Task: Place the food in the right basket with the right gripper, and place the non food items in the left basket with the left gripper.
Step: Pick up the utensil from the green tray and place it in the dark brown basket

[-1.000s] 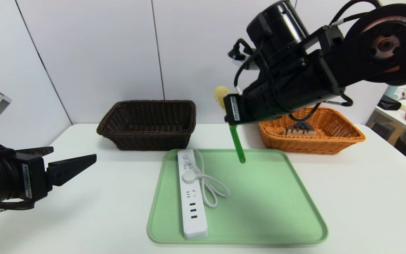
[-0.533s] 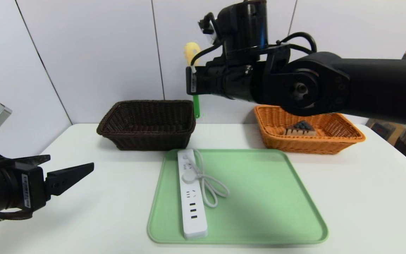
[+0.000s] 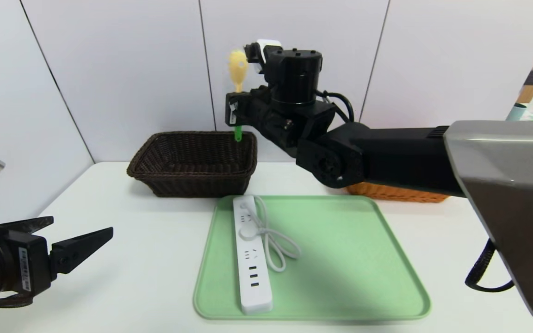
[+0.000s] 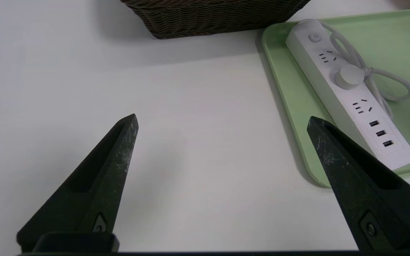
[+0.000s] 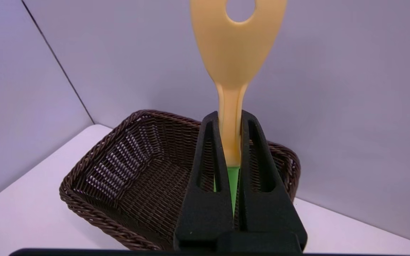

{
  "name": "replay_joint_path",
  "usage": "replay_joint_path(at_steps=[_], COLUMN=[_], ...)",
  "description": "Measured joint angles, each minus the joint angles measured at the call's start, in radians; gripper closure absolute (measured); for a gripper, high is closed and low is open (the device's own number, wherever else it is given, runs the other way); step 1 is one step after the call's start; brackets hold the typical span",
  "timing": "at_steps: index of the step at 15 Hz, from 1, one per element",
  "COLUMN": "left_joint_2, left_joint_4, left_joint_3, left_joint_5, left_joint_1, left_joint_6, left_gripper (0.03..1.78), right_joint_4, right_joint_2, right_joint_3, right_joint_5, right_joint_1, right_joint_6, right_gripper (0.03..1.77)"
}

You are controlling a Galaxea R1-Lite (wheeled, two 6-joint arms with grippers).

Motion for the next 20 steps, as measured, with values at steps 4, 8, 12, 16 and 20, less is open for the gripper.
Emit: replay_joint_path(at_steps=[4,8,12,16,20], left_joint_2=[-0.007,-0.011,-0.010,-0.008,-0.009], left_joint_4=[0.000,0.000,-0.001,-0.001,-0.002], left_joint_3=[0.006,0.013,0.019,0.029,0.040], left_joint_5=[0.005,0.022,0.024,0.026,0.025], left_joint_1=[0.016,0.023,0.027,0.031,0.032], left_joint_6=[-0.002,0.000,0.000,0.000,-0.001], left_gripper=[0.12,0.12,0.12,0.12,0.12], right_joint_4=[-0.101,-0.108,-0.153,-0.188,-0.188], right_joint_2=[0.064,0.107,0.139,0.176,0.197], right_joint_3=[0.000,0.000,-0.001,-0.001,-0.001], right_joint_5=[0.014,0.013,0.023,0.028,0.030], right_joint_1=[-0.003,-0.007,-0.016,-0.013,-0.010], right_joint_6=[-0.003,-0.003,-0.003,-0.003,-0.004], right_gripper=[1.69,1.69,1.69,1.69,1.69])
